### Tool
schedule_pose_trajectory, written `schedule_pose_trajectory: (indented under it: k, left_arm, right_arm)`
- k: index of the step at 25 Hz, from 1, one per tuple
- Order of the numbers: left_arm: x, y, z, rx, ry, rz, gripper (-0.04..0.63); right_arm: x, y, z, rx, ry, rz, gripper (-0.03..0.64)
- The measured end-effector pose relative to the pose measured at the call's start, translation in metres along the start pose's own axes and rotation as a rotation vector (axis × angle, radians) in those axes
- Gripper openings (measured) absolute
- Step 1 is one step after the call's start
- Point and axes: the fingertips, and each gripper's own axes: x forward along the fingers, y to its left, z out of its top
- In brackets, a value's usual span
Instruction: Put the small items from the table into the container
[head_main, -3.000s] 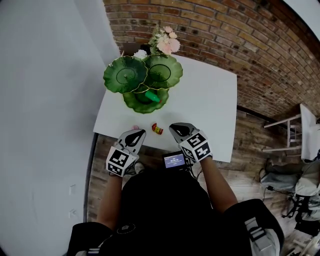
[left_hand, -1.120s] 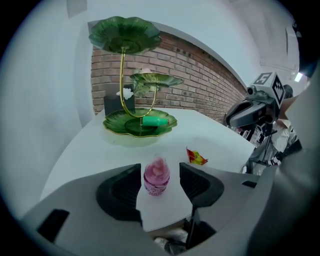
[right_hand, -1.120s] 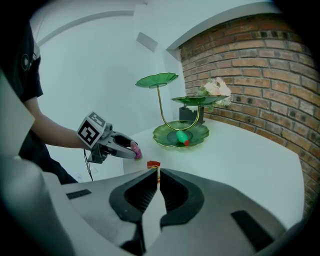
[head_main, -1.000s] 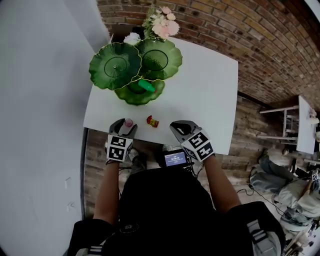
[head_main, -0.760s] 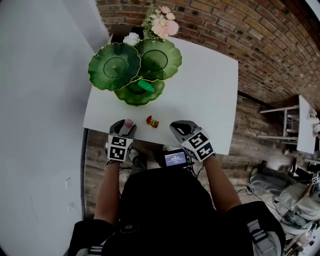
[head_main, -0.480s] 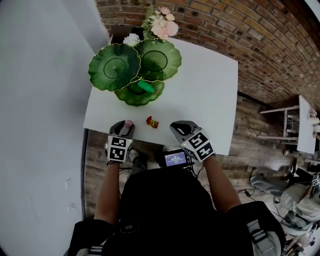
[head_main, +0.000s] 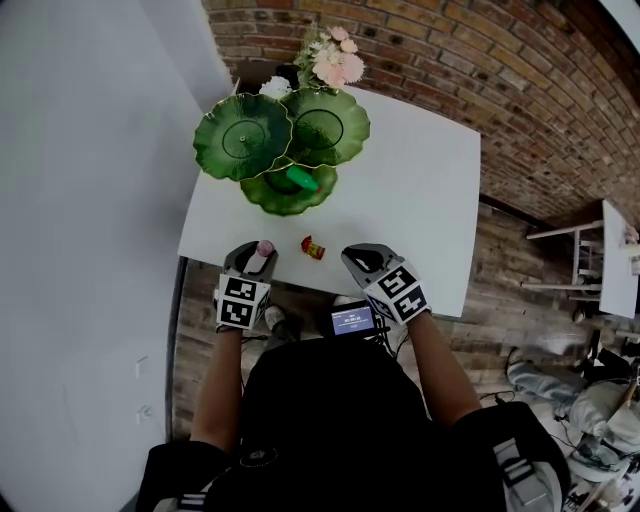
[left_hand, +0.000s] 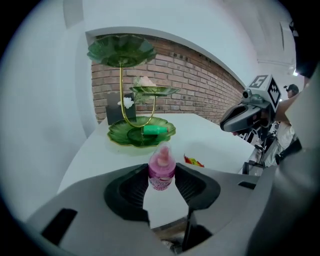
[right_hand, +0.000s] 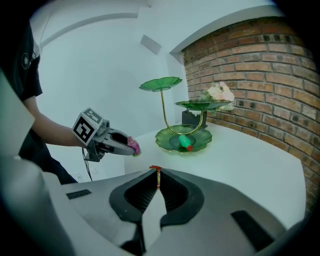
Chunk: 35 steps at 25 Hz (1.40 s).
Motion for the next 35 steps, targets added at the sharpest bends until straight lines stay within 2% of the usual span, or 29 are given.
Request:
schedule_pose_trajectory:
  k: [6, 12, 26, 35]
  left_arm:
    - [-0.027, -0.012, 0.024, 0.026, -0.081, -0.019, 0.172]
    - [-0.048, -0.035, 0.038, 0.081, -0.154, -0.075, 0.172]
    - [-0.044, -0.035, 0.036, 0.092, -0.145, -0.080, 0.172]
    - [-0.021, -0.029, 0.046, 0.117, -0.134, -0.092, 0.172]
  right_arm:
    - [0.004, 0.008, 0.015, -0.017, -0.042, 0.015, 0.028]
    - [0.007, 0.015, 0.028, -0.040, -0.068, 0.033, 0.028]
    - [0.009, 0.016, 0.024, -0.028, -0.064, 0.035, 0.028]
    - [0.016, 0.004, 0.028, -0.033, -0.053, 0.030, 0.028]
